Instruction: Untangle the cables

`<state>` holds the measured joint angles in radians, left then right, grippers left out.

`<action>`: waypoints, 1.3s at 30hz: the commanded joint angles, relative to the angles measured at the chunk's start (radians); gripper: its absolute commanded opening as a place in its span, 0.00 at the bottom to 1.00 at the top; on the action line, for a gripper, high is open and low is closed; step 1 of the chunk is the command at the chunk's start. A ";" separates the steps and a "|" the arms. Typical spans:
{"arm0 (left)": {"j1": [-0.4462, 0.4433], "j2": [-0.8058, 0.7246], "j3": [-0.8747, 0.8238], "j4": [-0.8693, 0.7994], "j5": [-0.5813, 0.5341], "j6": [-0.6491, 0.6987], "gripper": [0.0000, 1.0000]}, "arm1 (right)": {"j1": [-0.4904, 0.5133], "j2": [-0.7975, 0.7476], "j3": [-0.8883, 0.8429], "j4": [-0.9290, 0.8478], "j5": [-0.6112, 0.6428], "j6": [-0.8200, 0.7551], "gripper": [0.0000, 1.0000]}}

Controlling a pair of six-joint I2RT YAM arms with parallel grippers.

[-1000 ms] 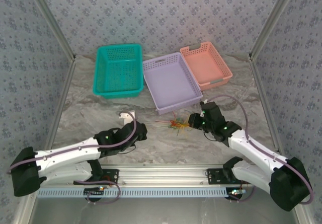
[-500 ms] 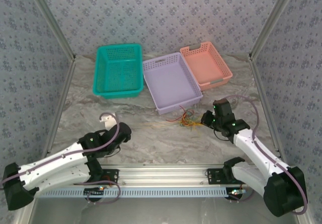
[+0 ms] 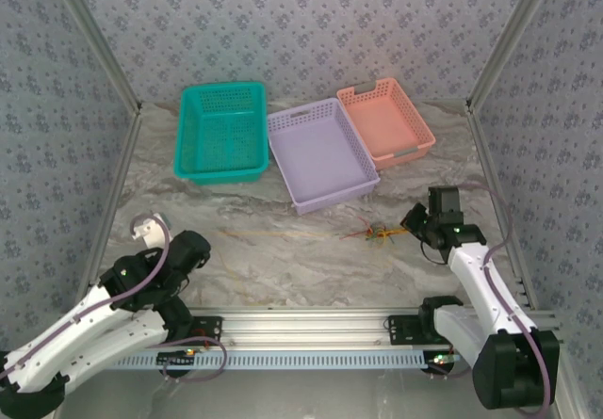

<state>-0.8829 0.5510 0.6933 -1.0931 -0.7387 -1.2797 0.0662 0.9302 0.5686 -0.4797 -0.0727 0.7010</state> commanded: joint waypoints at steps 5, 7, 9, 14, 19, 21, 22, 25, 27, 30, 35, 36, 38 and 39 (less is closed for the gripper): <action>0.037 0.084 0.081 0.159 0.030 0.232 0.00 | 0.019 0.037 0.035 0.000 0.043 -0.019 0.00; 0.097 0.104 0.135 0.203 0.064 0.325 0.00 | -0.016 0.042 0.032 -0.003 0.027 -0.028 0.00; 0.203 0.136 0.202 0.309 0.205 0.449 0.00 | -0.044 0.042 0.031 0.007 -0.001 -0.029 0.00; 0.382 0.309 0.474 0.409 0.475 0.569 0.00 | -0.037 0.070 0.031 0.033 -0.049 -0.028 0.00; 0.494 0.485 0.782 0.394 0.629 0.597 0.00 | -0.038 0.081 -0.017 0.069 -0.065 -0.013 0.00; 0.529 0.534 0.876 0.345 0.630 0.597 0.00 | -0.052 0.084 -0.034 0.080 -0.074 -0.009 0.00; 0.551 0.549 0.908 0.328 0.636 0.592 0.00 | -0.065 0.084 -0.040 0.080 -0.075 -0.010 0.00; 0.622 0.553 0.935 0.297 0.669 0.576 0.00 | -0.120 0.078 -0.049 0.070 -0.091 -0.017 0.00; 0.652 0.533 0.905 0.315 0.715 0.570 0.00 | -0.152 0.071 -0.056 0.081 -0.122 -0.020 0.00; 0.653 0.506 0.804 0.394 0.837 0.568 0.00 | -0.145 0.064 -0.063 0.138 -0.204 -0.007 0.00; 0.632 0.468 0.519 0.534 0.909 0.542 0.00 | -0.004 0.013 -0.064 0.247 -0.254 0.092 0.00; 0.627 0.465 0.455 0.564 0.916 0.539 0.00 | 0.026 -0.008 -0.071 0.280 -0.254 0.119 0.00; 0.611 0.462 0.350 0.626 0.927 0.537 0.00 | 0.092 -0.059 -0.079 0.324 -0.225 0.153 0.00; 0.598 0.461 0.303 0.654 0.916 0.535 0.00 | 0.125 -0.088 -0.080 0.333 -0.197 0.165 0.00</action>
<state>-0.2634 1.0164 1.0828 -0.5617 0.1432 -0.7338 0.1326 0.9062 0.4984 -0.2375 -0.2897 0.7918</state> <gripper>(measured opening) 0.043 0.086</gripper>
